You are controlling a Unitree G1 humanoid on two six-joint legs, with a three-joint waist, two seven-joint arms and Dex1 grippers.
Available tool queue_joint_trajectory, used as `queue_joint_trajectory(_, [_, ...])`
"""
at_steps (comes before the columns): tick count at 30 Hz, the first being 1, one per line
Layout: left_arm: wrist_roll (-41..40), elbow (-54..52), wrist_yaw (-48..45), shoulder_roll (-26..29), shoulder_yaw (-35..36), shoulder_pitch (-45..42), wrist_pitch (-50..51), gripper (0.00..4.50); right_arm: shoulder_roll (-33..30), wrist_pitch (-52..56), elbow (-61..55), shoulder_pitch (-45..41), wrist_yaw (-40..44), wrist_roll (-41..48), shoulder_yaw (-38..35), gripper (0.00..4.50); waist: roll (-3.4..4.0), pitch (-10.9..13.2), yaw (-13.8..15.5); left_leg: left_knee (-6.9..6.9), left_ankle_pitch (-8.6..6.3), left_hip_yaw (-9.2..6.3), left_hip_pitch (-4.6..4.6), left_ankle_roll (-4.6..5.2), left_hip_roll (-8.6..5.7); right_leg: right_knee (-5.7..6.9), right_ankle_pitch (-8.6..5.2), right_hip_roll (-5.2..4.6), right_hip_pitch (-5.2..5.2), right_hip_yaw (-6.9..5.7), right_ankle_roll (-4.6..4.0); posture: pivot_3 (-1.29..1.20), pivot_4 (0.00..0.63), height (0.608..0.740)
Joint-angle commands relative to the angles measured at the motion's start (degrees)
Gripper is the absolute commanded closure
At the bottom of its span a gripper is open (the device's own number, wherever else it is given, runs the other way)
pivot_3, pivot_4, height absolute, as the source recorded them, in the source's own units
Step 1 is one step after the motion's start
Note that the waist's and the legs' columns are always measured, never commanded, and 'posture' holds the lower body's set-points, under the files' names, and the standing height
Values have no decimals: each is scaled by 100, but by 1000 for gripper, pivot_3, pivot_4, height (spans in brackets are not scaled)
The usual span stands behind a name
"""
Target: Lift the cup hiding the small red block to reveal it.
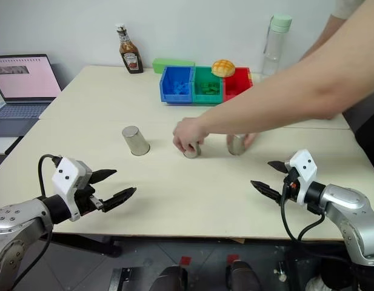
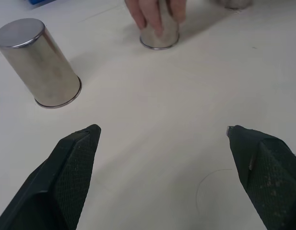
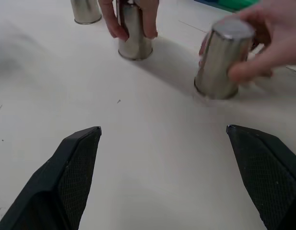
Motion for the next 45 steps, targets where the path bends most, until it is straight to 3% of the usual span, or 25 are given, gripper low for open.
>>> queue_joint_trajectory(1, [-37,-94,-14,75,43,-87,-16,0,1,-70,-170,-44,-7,59,-61,68,0,0,-1,0,0,0,0,0,0,0,0,0,0,0,0,0,150,740])
queue_joint_trajectory(16, [-97,-150,99,-49,-13,-207,24,0,171,-322,42,-216,107,-19,183,68,0,0,-1,0,0,0,1,0,0,0,0,0,0,0,0,0,150,740])
queue_joint_trajectory(30, [-121,-87,442,-249,-372,-681,226,0,805,125,-113,-1181,-236,52,1020,68,1,0,-5,1,0,-1,1,0,-1,2,0,1,0,-1,0,0,150,740])
queue_joint_trajectory(39, [-350,51,-75,109,143,-519,156,0,1917,164,916,-2415,-973,-662,1917,68,3,2,-29,-3,0,-4,1,0,6,6,0,4,-6,-2,-3,0,150,740])
queue_joint_trajectory(45, [-496,231,-353,358,488,-455,178,0,3290,-388,2800,-3764,-1580,-1368,2288,68,9,5,-63,-7,0,1,2,0,7,12,1,4,-16,7,-5,0,150,740])
